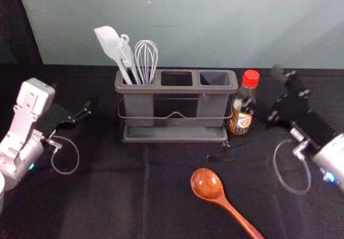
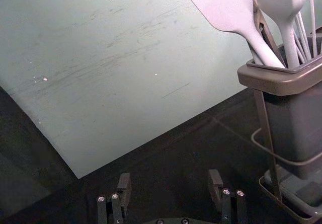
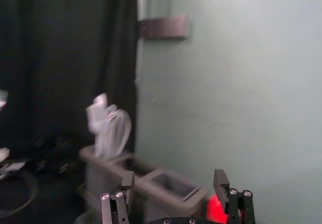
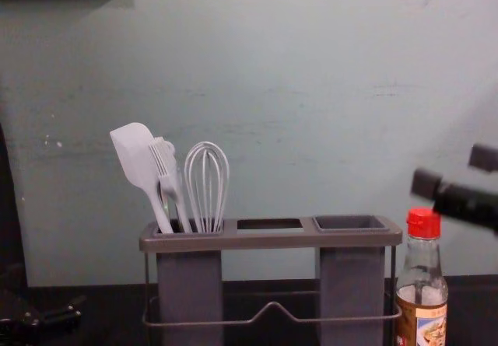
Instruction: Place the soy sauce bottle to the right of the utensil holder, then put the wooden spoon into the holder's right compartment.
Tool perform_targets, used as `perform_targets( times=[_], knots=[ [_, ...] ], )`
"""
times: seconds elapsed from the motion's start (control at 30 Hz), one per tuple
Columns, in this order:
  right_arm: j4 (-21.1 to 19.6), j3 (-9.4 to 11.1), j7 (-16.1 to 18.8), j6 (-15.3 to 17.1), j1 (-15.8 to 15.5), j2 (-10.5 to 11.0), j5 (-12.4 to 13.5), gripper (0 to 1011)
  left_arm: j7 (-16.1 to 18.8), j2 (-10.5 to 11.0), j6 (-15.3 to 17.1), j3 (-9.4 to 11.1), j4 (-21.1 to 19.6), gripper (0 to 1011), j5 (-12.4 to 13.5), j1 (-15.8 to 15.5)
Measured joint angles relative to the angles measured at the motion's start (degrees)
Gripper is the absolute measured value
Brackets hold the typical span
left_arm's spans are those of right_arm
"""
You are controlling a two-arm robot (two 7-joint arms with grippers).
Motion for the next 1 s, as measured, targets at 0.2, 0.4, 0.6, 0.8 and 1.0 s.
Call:
perform_targets(
  times=[0.2,0.4,0.6,0.8,1.0],
  knots=[
    [-1.50,-3.04,0.59,4.77,-1.72,2.05,-1.69,1003,0.00,0.00,0.00,0.00,0.00,1005,0.00,0.00],
    [-0.05,-6.47,0.56,9.21,-1.83,2.68,-3.08,1003,0.00,0.00,0.00,0.00,0.00,1005,0.00,0.00],
    [2.19,-9.48,0.55,13.09,-1.13,2.44,-3.45,1003,0.00,0.00,0.00,0.00,0.00,1005,0.00,0.00],
    [2.89,-10.63,0.49,14.24,-0.84,2.31,-3.63,1003,0.00,0.00,0.00,0.01,0.00,1005,0.00,0.00],
    [2.82,-10.54,0.47,14.21,-0.89,2.33,-3.63,1002,0.00,0.00,0.00,0.00,0.00,1005,0.00,0.00]
  ],
)
